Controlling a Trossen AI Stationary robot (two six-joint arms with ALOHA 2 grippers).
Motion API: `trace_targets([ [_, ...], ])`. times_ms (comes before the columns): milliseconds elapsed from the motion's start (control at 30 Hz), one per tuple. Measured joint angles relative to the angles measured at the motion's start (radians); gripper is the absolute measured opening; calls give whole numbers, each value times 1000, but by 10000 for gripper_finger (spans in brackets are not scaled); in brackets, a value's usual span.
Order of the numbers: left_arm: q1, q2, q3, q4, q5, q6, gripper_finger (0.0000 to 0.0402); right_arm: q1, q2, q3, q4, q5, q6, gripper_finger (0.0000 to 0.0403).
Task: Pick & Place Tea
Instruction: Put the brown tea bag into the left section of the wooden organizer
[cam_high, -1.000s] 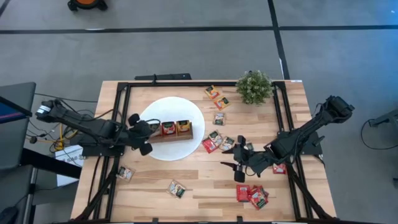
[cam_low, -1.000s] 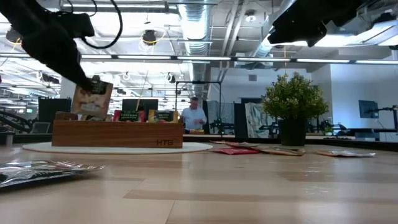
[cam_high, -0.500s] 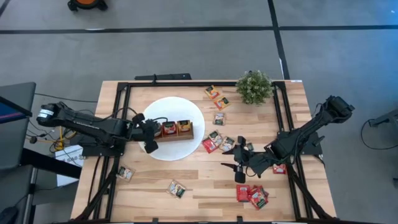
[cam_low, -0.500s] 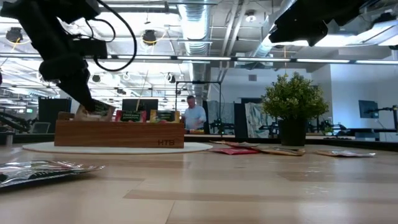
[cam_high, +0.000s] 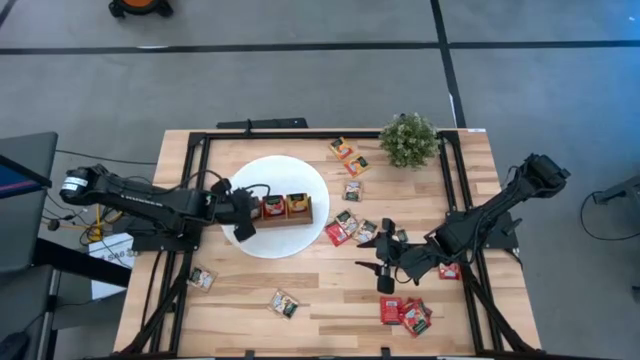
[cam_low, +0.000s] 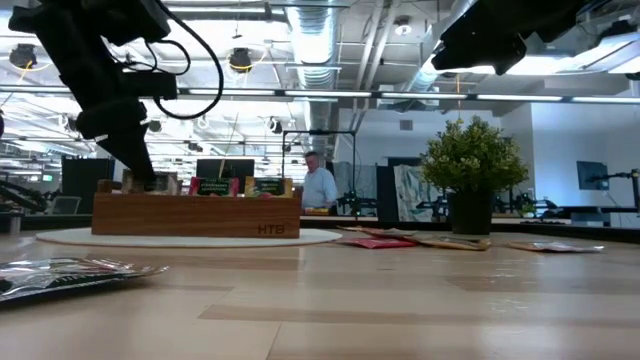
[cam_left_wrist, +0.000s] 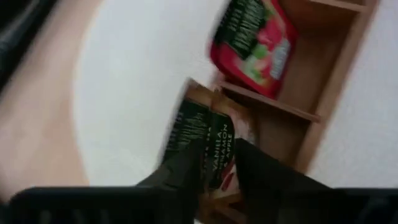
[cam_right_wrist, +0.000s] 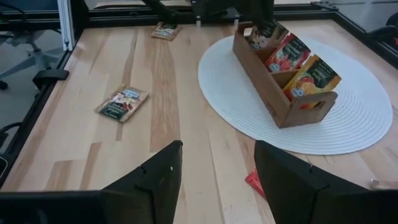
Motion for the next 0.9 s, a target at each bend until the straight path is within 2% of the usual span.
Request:
trace_targets([
  [200,0,0,122,-131,-75,-25,146,0,0,0,0,0,0,193],
  [333,-5,0,227,-185,-99,-30,150,0,0,0,0,1,0,193],
  [433,-44,0,274,-147,-125,-35,146,-4,7,0,3,4,0,193],
  [633,-213,25,244,131,-253,-3,124,-49,108,0,-17,-6,2,193],
  [800,-336,151,233,404,-350,114,106,-144,130,0,-231,-179,177,185],
  [900,-366,270,232,591,-357,222,101,-203,93,-1,-377,-226,235,169],
])
